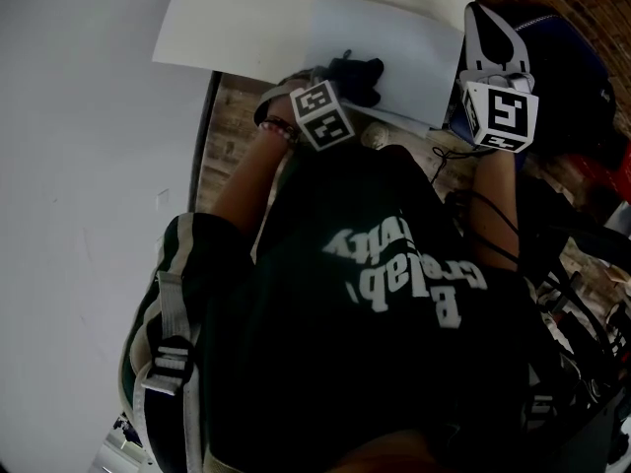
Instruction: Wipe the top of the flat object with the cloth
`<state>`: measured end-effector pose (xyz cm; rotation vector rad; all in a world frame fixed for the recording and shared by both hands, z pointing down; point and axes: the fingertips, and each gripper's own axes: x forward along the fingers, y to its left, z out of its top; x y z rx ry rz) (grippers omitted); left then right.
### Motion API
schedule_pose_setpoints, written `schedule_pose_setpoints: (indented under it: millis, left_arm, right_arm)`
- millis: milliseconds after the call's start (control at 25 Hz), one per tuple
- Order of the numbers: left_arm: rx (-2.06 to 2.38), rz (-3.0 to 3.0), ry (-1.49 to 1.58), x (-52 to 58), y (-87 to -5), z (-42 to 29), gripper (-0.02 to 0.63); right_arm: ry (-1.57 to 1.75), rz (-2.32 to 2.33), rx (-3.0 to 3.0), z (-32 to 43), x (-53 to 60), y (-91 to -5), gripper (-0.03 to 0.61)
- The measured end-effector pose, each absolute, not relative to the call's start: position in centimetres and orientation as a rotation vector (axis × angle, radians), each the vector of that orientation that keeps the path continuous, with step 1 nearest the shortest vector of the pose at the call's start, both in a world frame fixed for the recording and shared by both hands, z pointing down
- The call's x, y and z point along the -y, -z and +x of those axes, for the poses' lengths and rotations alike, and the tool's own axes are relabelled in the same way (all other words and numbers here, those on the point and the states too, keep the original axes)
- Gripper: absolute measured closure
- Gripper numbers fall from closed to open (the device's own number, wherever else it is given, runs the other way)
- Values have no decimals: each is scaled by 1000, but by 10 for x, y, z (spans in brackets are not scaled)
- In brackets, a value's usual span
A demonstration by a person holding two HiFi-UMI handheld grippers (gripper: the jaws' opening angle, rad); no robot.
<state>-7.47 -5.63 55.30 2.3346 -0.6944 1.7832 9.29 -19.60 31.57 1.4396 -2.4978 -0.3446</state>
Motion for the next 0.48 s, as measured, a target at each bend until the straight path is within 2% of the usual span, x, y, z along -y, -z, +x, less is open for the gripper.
schedule_pose_setpoints:
  millis: [480]
  left_arm:
    - [895,2306,-1891,169,-554,-91,538]
  right_arm:
    - [338,1492,2460,112,188,-314,584]
